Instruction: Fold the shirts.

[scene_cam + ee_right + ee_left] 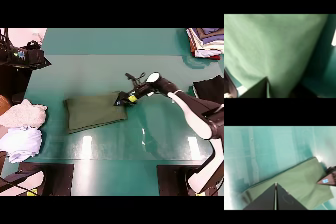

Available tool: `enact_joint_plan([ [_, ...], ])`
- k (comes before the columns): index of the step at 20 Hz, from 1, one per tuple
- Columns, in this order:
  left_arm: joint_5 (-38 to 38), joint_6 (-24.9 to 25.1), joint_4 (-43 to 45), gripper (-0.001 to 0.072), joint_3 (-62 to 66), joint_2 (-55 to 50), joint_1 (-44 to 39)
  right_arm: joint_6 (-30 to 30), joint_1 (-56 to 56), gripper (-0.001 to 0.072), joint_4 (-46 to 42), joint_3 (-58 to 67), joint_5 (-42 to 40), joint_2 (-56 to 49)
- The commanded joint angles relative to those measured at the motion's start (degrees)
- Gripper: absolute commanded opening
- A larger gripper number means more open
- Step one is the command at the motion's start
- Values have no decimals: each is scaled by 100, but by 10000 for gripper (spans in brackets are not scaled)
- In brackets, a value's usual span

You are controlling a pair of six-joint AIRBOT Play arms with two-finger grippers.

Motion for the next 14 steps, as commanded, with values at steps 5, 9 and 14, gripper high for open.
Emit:
enact_joint_plan([
  [5, -2, 96, -251, 22, 0, 4, -164, -225, 24, 15, 164, 990, 168, -188],
  [9, 63, 79, -251, 22, 0, 4, -914, -11, -885, 15, -599, 1292, 275, 330],
  [14, 640, 24, -275, 23, 0, 4, -1878, 11, -2822, 16, -1602, 1290, 249, 1403],
])
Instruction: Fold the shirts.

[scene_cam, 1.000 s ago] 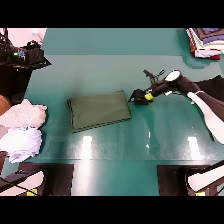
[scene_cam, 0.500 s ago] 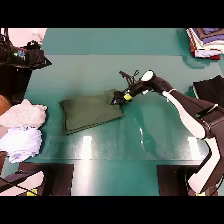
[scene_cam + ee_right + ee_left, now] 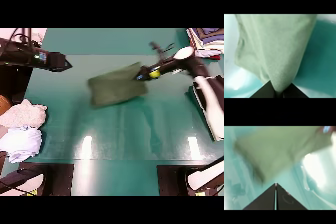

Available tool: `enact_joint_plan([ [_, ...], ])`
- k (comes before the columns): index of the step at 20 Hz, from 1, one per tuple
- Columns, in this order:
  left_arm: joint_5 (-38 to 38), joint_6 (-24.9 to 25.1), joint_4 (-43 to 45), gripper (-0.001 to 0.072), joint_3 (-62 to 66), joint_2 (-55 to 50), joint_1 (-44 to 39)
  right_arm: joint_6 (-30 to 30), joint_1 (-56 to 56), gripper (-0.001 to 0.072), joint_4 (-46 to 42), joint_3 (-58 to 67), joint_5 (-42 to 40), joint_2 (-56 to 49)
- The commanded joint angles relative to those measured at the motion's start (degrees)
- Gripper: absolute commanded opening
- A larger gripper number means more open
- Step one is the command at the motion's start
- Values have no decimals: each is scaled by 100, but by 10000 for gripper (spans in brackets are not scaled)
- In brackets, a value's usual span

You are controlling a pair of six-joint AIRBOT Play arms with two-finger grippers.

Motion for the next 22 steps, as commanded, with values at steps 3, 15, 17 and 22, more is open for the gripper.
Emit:
enact_joint_plan([
  [3, 745, -72, -11, 23, 0, 2, -896, 50, -2354, 16, -592, 46, -138, 863],
  [15, 1185, -74, -33, 23, 0, -9, -1272, 44, -4627, 16, 400, 420, -358, 791],
  [17, 1191, -74, -33, 23, 0, -9, -1272, 46, -4614, 15, 409, 979, -98, 791],
  [22, 1178, -68, -28, 23, 0, -9, -1272, 175, -4743, 15, 289, 1963, 651, 857],
])
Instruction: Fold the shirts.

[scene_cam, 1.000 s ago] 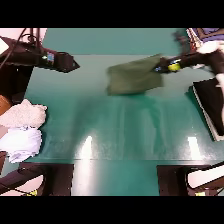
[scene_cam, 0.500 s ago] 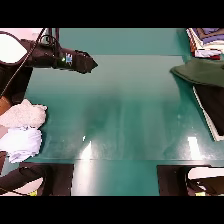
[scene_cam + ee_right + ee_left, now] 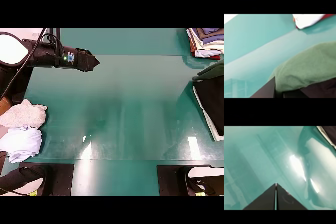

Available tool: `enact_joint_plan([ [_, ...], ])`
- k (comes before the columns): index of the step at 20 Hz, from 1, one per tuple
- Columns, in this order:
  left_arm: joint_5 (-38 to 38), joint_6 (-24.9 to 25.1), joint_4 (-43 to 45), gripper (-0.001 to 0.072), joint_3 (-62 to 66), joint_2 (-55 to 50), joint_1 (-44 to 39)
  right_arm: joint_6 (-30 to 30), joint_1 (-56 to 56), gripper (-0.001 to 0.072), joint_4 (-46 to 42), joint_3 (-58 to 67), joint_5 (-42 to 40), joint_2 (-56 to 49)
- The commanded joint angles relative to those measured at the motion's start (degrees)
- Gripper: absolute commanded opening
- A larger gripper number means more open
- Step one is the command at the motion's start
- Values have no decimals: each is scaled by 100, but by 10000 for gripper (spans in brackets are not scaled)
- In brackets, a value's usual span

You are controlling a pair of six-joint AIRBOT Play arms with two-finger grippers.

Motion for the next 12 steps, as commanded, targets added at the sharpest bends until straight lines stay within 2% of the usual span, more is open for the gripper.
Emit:
enact_joint_plan([
  [1, 2, 11, 4, 23, 0, -4, -2, 125, -164, 16, -7, 337, 446, 157],
  [4, -7, 24, 4, 23, 0, -4, -2, 129, -442, 16, -118, -433, 538, 699],
  [12, -197, 35, 33, 23, 0, -4, -2, 153, -1408, 22, -2074, -3034, 901, 2256],
])
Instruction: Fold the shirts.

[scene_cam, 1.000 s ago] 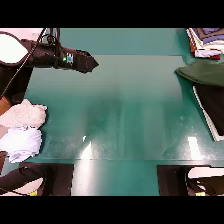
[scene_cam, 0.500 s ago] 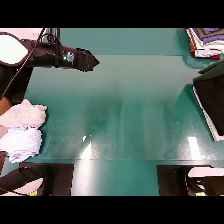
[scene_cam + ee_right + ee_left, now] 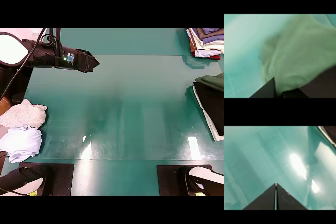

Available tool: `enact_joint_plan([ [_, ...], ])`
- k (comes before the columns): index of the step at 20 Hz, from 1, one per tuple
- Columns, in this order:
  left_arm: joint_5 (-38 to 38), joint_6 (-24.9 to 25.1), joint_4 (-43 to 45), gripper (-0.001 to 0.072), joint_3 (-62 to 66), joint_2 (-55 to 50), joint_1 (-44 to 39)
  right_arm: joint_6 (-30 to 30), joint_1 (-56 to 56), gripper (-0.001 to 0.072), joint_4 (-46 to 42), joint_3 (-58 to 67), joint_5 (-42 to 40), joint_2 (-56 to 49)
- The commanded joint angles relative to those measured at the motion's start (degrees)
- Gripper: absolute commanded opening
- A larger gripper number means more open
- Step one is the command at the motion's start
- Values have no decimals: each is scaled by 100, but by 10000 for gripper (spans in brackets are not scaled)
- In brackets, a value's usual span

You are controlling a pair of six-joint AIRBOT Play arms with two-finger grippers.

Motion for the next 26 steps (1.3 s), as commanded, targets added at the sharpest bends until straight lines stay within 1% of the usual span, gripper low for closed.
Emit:
enact_joint_plan([
  [1, -129, 59, 17, 23, 0, -4, -2, 11, -501, 75, -999, -1180, 234, 632],
  [3, -201, 59, 20, 24, 0, -4, -2, 11, -815, 397, -1486, -1692, 275, 861],
  [4, -201, 59, 22, 23, 0, -4, -2, 9, -966, 472, -1526, -1897, 254, 951],
  [5, -197, 59, 20, 23, 0, -4, -2, 9, -1132, 488, -1506, -2061, 238, 1019],
  [7, -199, 57, 20, 23, 0, -4, -2, 9, -1272, 488, -1456, -2177, 227, 1073],
  [10, -197, 57, 17, 23, 0, -4, -2, 7, -935, 487, -1003, -1912, 52, 1069],
  [12, -164, 57, 20, 23, 0, -4, -2, 9, -339, 485, -529, -1591, -81, 1069],
  [14, -149, 55, 22, 23, 0, -2, -2, 7, 505, 485, -79, -1296, -136, 1069],
  [17, -131, 50, -9, 24, 0, -2, -2, 4, 2004, 484, -7, -966, -365, 1069],
  [19, -131, 50, -13, 23, 0, -2, -2, 2, 2892, 437, -13, -837, -568, 1069],
  [20, -131, 50, -15, 23, 0, -2, -2, 0, 3272, 436, -13, -804, -680, 1069],
  [21, -131, 50, -13, 23, 0, -2, -2, -48, 3654, 404, -17, -796, -824, 1067],
  [22, -129, 50, -13, 23, 2, -2, -2, -181, 3954, 278, -20, -796, -905, 1067],
  [23, -131, 50, -13, 24, 2, -2, -2, -299, 4234, 128, -17, -796, -955, 1067],
  [24, -133, 50, -15, 23, 0, -2, -2, -387, 4474, 23, -17, -793, -973, 1067],
  [26, -131, 50, -15, 24, 2, -2, -2, -431, 4756, 16, -17, -796, -977, 1064],
])
